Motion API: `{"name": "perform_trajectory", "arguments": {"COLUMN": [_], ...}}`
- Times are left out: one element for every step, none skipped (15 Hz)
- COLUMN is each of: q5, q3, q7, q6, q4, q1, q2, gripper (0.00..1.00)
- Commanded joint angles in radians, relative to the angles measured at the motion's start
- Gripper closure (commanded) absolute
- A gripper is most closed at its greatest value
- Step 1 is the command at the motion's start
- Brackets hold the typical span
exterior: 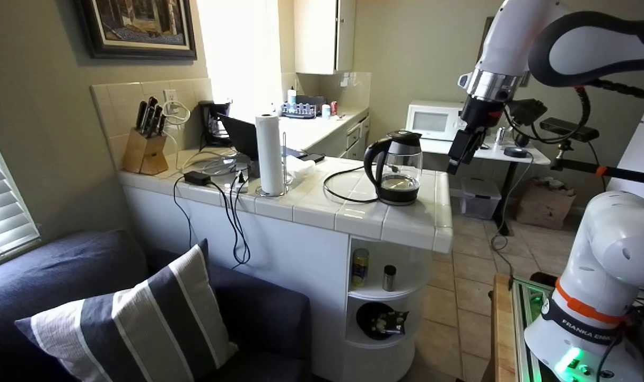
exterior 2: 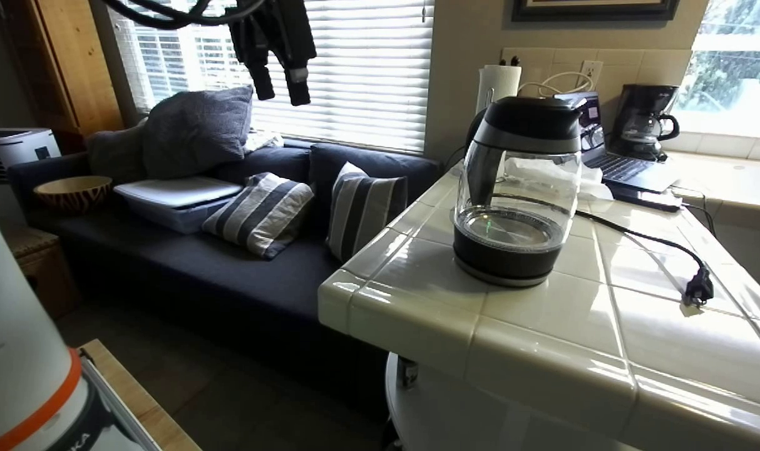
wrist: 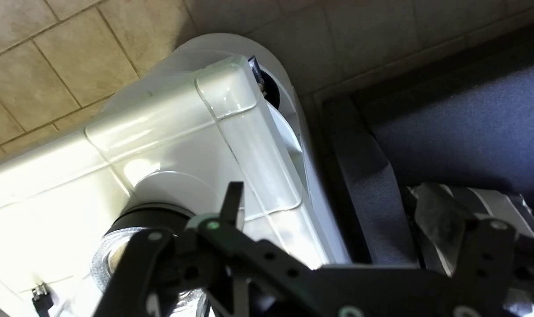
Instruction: Press the button on the kettle handle
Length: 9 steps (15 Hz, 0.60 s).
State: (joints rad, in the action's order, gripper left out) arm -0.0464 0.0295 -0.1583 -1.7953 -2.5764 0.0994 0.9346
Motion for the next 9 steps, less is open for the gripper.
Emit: {"name": "perform_trajectory", "arguments": {"q5": [-0.002,-0.002,-0.002,-0.002,-0.002,-0.002,-0.002,-0.002,0.001], "q3": [-0.003,-0.003,-0.003,-0.003,-0.003,-0.003,-0.003,-0.003,0.001], "q7": [-0.002,-0.002,-0.002,-0.002,-0.002,-0.002,-0.002,-0.002,-0.006], "q6": [0.003,0.003,0.003,0.003,0.003,0.003,0.003,0.003,-0.012], "q4": [0.003,0.003,0.003,0.003,0.003,0.003,0.003,0.003,0.007], "q1": [-0.004,-0.004,-0.004,-0.004,-0.004,-0.004,-0.004,-0.004,-0.006], "q2": [-0.001,-0.001,-0.001,-0.001,-0.001,-0.001,-0.001,-0.001,-0.008], "gripper": [0.0,0.0,0.0,0.0,0.0,0.0,0.0,0.0,0.0]}}
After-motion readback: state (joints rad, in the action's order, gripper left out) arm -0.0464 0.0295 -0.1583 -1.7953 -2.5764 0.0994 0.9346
